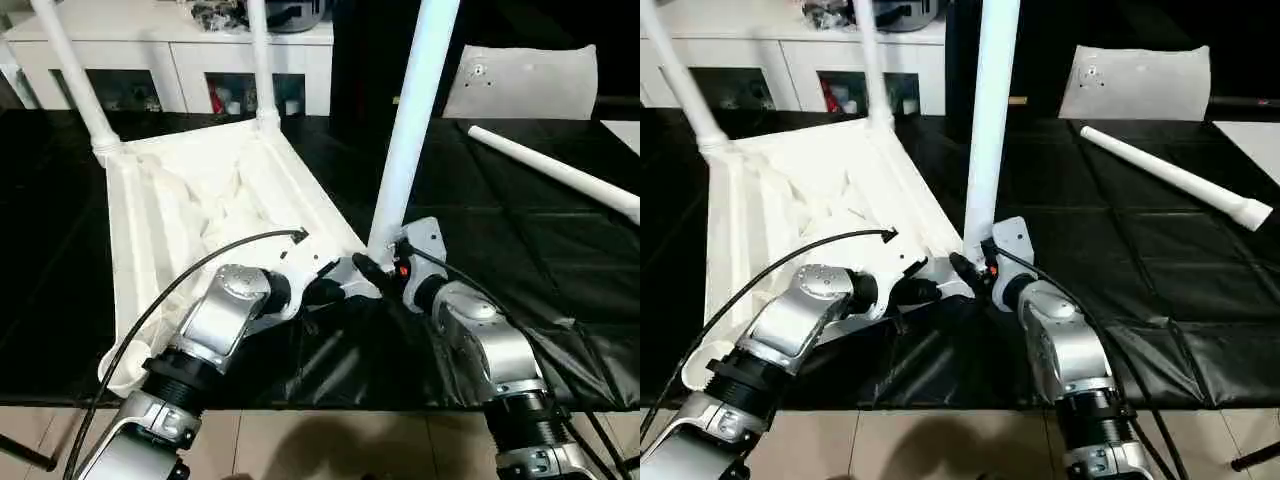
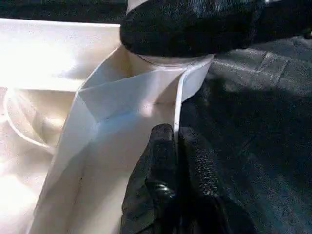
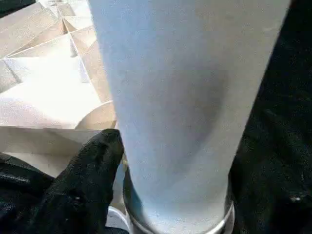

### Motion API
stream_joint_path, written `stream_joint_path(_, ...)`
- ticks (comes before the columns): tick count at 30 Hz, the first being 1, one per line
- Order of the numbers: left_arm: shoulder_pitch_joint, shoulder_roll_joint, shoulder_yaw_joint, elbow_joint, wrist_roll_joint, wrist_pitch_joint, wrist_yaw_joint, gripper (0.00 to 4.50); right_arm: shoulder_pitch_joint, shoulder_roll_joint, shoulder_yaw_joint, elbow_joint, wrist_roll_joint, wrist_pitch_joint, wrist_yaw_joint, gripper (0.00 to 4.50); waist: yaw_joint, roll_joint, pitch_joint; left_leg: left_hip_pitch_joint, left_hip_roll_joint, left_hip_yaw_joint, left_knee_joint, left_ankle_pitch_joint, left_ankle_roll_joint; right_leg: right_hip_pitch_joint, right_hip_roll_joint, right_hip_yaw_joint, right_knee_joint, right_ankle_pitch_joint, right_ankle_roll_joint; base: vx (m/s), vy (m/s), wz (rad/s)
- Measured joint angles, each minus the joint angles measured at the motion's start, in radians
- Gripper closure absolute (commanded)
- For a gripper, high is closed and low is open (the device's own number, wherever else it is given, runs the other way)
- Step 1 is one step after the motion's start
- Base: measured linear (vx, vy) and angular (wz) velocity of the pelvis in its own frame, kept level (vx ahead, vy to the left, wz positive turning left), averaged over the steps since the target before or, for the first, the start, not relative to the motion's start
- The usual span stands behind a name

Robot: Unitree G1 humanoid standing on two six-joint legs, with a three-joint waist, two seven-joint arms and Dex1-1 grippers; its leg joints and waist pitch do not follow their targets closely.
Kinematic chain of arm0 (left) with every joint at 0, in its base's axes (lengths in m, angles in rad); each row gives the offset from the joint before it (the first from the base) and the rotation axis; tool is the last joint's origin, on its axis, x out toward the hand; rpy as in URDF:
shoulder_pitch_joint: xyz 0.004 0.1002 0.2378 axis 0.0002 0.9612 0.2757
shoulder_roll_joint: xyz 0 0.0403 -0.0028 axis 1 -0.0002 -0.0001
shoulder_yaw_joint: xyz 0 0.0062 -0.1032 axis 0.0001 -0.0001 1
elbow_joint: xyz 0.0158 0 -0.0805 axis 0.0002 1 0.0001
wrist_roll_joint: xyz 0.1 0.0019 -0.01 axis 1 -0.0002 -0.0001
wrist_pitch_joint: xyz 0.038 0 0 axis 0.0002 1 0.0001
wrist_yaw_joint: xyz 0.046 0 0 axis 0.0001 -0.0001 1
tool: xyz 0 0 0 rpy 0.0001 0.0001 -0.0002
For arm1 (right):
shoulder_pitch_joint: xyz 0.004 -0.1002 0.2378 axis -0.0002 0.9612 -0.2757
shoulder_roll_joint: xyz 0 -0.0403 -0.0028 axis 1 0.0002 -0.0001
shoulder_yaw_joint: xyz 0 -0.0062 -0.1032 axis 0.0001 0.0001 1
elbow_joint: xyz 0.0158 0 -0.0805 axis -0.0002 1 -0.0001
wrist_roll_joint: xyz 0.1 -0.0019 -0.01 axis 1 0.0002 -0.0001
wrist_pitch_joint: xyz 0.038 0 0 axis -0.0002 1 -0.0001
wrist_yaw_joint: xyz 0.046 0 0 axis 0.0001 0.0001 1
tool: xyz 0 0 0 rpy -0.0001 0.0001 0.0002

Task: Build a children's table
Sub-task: Rotate leg to tighten

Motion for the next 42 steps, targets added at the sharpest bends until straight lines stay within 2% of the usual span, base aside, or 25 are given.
stream_joint_path(1,0.001,0.011,-0.009,0.0,0.0,-0.02,-0.008,4.5,0.009,-0.001,0.0,-0.007,0.002,-0.012,0.009,0.71,0.001,0.0,0.0,0.0,0.0,0.0,-0.001,0.0,0.0,0.0,0.0,0.0,0.0,0.0,0.0,0.0,0.0,0.0)
stream_joint_path(5,0.005,0.049,-0.022,0.002,-0.003,-0.079,-0.047,4.5,0.033,-0.026,0.007,-0.029,0.015,-0.035,0.068,0.43,0.001,0.0,0.0,-0.003,0.001,-0.001,-0.004,0.0,0.0,-0.002,0.001,-0.001,0.0,0.0,0.0,0.0,0.0,0.0)
stream_joint_path(10,0.007,0.125,-0.035,0.015,-0.019,-0.188,-0.16,4.5,0.054,-0.127,0.043,-0.049,0.059,-0.074,0.253,0.07,0.004,0.0,0.0,-0.006,0.002,-0.001,-0.006,0.0,0.0,-0.006,0.002,-0.002,0.0,0.003,-0.005,0.0,0.0,0.0)
stream_joint_path(14,0.008,0.198,-0.049,0.019,-0.035,-0.259,-0.265,4.5,0.059,-0.21,0.065,-0.066,0.096,-0.077,0.41,0.07,0.011,0.0,0.001,-0.006,0.001,0.0,-0.006,0.0,0.0,-0.006,0.002,-0.002,0.0,0.003,-0.006,0.0,0.0,0.0)
stream_joint_path(17,0.007,0.234,-0.06,0.024,-0.038,-0.305,-0.328,4.5,0.054,-0.262,0.083,-0.068,0.121,-0.077,0.518,0.07,0.024,0.0,0.001,-0.003,0.001,0.0,-0.003,0.0,0.0,-0.005,0.002,-0.002,0.0,0.003,-0.006,0.0,0.0,0.0)
stream_joint_path(21,-0.002,0.272,-0.072,0.043,-0.052,-0.351,-0.412,4.5,0.017,-0.329,0.12,-0.067,0.136,-0.083,0.653,0.07,0.03,0.0,0.001,-0.002,0.001,0.001,-0.002,0.0,0.0,-0.004,0.001,-0.002,0.002,0.004,-0.007,0.0,0.0,0.0)
stream_joint_path(25,-0.013,0.305,-0.091,0.05,-0.066,-0.375,-0.501,4.5,-0.012,-0.365,0.156,-0.052,0.136,-0.105,0.75,0.07,0.043,0.0,0.001,-0.001,0.001,0.001,-0.002,0.0,0.0,-0.005,0.001,-0.002,0.004,0.003,-0.006,0.0,0.0,0.0)
stream_joint_path(28,-0.021,0.315,-0.108,0.051,-0.07,-0.392,-0.542,4.5,-0.031,-0.367,0.181,-0.018,0.132,-0.134,0.784,0.07,0.057,-0.001,0.001,-0.001,0.002,0.001,-0.001,0.0,0.0,-0.005,0.001,-0.002,0.005,0.003,-0.006,0.0,0.0,0.0)
stream_joint_path(30,-0.024,0.315,-0.115,0.051,-0.07,-0.399,-0.556,4.5,-0.042,-0.366,0.188,-0.012,0.131,-0.149,0.8,0.07,0.06,-0.001,0.001,-0.002,0.001,0.002,0.0,0.0,0.0,-0.004,0.001,-0.002,0.006,0.003,-0.006,0.0,0.0,0.0)
stream_joint_path(31,-0.03,0.315,-0.122,0.053,-0.069,-0.401,-0.564,4.5,-0.052,-0.365,0.191,-0.005,0.13,-0.159,0.806,0.33,0.062,-0.003,0.002,-0.002,0.001,0.002,0.001,0.0,0.0,-0.004,0.0,-0.002,0.006,0.003,-0.006,0.0,0.0,0.0)
stream_joint_path(34,-0.035,0.315,-0.131,0.054,-0.068,-0.414,-0.577,4.5,-0.063,-0.365,0.2,0.016,0.129,-0.173,0.823,0.46,0.064,-0.006,0.003,-0.002,0.001,0.002,0.002,0.0,0.0,-0.004,0.0,-0.002,0.007,0.003,-0.006,0.0,0.0,0.0)
stream_joint_path(38,-0.038,0.316,-0.133,0.059,-0.069,-0.422,-0.59,4.5,-0.063,-0.361,0.214,0.036,0.129,-0.188,0.835,0.82,0.064,-0.006,0.003,-0.002,0.002,0.002,0.002,0.0,0.0,-0.004,0.0,-0.002,0.007,0.004,-0.006,0.0,0.0,0.0)
stream_joint_path(39,-0.038,0.316,-0.133,0.061,-0.069,-0.425,-0.59,4.5,-0.064,-0.361,0.217,0.043,0.128,-0.191,0.838,1.03,0.064,-0.006,0.003,-0.002,0.002,0.002,0.002,0.0,0.0,-0.004,0.001,-0.002,0.007,0.004,-0.006,0.0,0.0,0.0)
stream_joint_path(42,-0.039,0.316,-0.133,0.067,-0.07,-0.435,-0.591,4.5,-0.063,-0.361,0.221,0.047,0.124,-0.195,0.845,1.22,0.064,-0.006,0.003,-0.002,0.002,0.002,0.002,0.0,0.0,-0.004,0.001,-0.002,0.007,0.004,-0.006,0.0,0.0,0.0)
